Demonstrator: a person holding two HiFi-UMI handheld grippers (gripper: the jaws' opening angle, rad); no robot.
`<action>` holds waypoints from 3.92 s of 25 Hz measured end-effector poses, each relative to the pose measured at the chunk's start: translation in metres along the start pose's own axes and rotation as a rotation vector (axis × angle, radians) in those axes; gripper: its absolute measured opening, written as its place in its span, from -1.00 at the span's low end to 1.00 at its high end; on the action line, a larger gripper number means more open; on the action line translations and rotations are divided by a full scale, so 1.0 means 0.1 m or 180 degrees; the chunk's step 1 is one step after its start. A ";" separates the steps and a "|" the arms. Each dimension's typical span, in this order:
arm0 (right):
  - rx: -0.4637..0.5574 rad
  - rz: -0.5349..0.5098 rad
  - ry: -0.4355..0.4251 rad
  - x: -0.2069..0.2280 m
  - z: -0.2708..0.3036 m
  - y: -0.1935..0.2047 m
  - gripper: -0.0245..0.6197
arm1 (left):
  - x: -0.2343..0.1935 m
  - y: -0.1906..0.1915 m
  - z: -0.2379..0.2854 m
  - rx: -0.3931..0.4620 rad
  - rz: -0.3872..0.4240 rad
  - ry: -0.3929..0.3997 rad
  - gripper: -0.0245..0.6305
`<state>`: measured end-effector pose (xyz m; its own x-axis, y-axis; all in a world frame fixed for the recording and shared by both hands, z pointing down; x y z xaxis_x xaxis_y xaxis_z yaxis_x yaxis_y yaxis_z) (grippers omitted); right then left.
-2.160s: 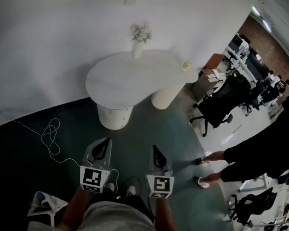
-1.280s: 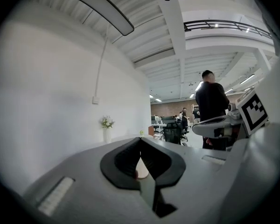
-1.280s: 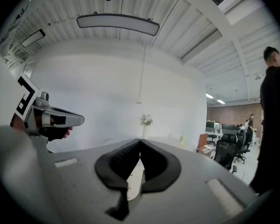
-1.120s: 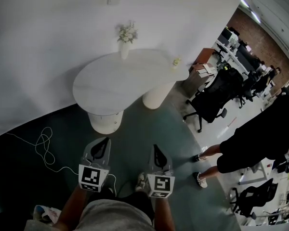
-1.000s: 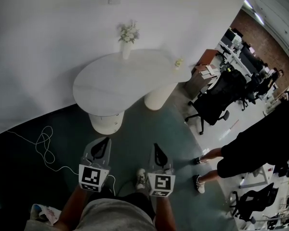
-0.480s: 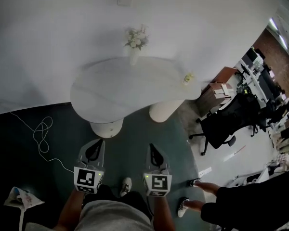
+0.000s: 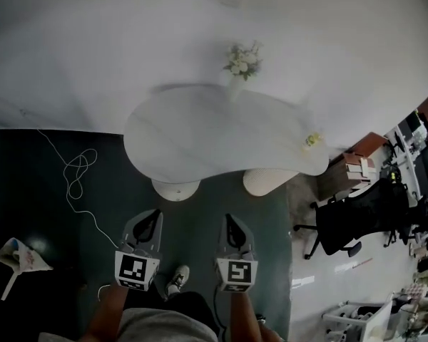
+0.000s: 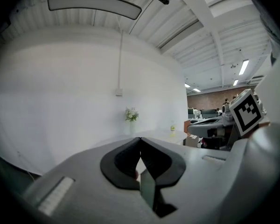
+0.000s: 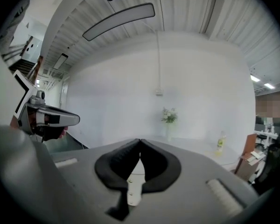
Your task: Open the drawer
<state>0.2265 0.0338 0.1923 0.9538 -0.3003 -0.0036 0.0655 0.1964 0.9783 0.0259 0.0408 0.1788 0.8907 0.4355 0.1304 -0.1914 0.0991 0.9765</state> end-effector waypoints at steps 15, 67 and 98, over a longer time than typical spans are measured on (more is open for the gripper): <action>-0.0188 -0.0119 -0.0356 -0.37 1.24 0.75 -0.91 | -0.55 0.96 0.61 -0.0290 -0.0242 -0.0196 -0.90; -0.0631 -0.0152 -0.0350 -0.72 3.23 3.97 -0.49 | -0.76 4.33 1.16 -0.0677 -0.0545 -0.0280 -0.89; -0.0898 -0.0435 -0.0285 -0.77 3.64 3.96 -0.60 | -0.90 4.37 1.17 -0.0701 -0.0643 -0.0299 -0.89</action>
<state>0.0724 -0.2051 0.6558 0.9019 -0.4200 -0.1006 0.2818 0.3958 0.8740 -0.0898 -0.0597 0.6139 0.9520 0.3038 -0.0371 -0.0824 0.3712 0.9249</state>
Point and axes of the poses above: the fingertips, and each gripper's own axes: z forward along the fingers, x to its right, y out of its underside, the point moved 3 cm from there along -z, backward along the fingers, and after that the axes turned 4 degrees about z, right-handed, at the moved point
